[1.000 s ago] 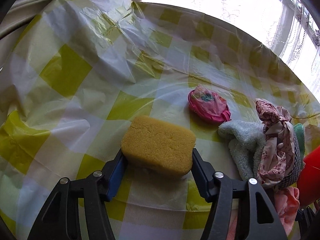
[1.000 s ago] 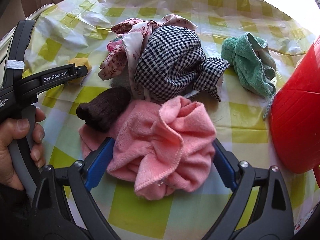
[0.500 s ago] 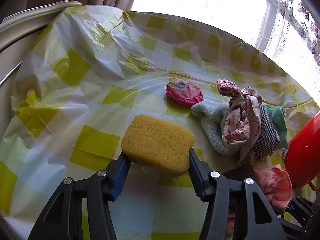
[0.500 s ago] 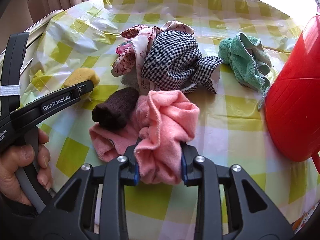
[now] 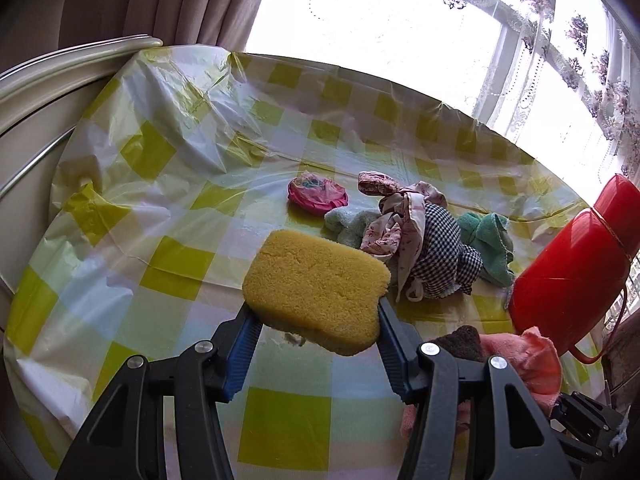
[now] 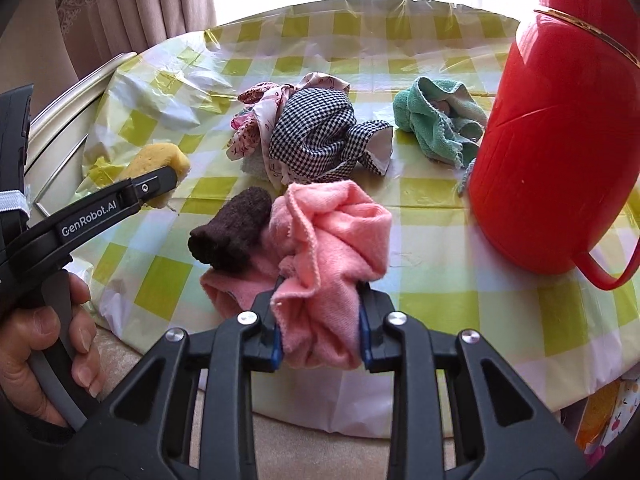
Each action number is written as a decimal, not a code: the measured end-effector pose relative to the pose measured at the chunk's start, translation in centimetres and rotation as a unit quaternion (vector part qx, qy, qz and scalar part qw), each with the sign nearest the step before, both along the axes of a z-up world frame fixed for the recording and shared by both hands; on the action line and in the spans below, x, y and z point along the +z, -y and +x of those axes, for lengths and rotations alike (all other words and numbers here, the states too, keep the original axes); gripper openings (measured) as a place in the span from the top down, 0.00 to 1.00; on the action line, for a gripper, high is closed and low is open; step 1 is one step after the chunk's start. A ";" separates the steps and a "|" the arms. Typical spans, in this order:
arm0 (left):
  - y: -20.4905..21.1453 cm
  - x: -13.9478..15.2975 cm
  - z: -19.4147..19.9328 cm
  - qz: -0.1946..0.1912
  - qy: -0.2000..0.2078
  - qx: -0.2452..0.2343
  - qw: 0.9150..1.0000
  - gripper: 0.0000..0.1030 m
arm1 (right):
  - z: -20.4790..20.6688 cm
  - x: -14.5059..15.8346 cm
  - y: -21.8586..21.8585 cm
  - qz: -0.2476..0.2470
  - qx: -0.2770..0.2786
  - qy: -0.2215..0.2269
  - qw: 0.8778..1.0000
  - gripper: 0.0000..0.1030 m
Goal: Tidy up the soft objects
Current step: 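Carry the sponge into the white box with the left tool while the right drops the pink towel there, then move both open tools back over the items on the bed, then grasp the dark brown knit square with the right tool while the left grasps the pink round pouch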
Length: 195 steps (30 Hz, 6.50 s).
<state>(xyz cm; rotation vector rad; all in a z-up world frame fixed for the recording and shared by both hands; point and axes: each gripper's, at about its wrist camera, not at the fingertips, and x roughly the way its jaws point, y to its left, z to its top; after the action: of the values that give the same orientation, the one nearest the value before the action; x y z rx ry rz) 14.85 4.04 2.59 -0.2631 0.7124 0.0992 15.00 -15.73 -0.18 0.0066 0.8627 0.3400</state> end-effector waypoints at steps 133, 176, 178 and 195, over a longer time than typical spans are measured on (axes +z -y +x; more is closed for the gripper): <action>28.2 1.9 -7.0 -0.060 -0.014 -0.303 0.951 0.27 | -15.4 1.4 30.9 -0.009 -0.305 -0.021 0.952 0.19; -1.0 -0.7 0.6 -0.097 -0.030 0.044 0.994 0.28 | -1.0 -2.5 -1.4 -0.048 0.098 -0.054 0.993 0.21; -1.6 -1.0 1.7 -0.096 -0.033 0.051 0.994 0.28 | -0.7 -2.9 -1.7 -0.047 0.104 -0.060 0.992 0.29; -4.2 -2.6 18.3 -0.073 -0.067 0.053 0.994 0.23 | -1.6 -3.4 -1.6 -0.064 0.064 0.009 0.996 0.58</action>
<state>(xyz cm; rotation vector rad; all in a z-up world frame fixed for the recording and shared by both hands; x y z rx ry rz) 33.17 8.21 -0.03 -0.4383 0.8404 0.1664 13.37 -14.10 -3.54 -0.1711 0.8677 0.4031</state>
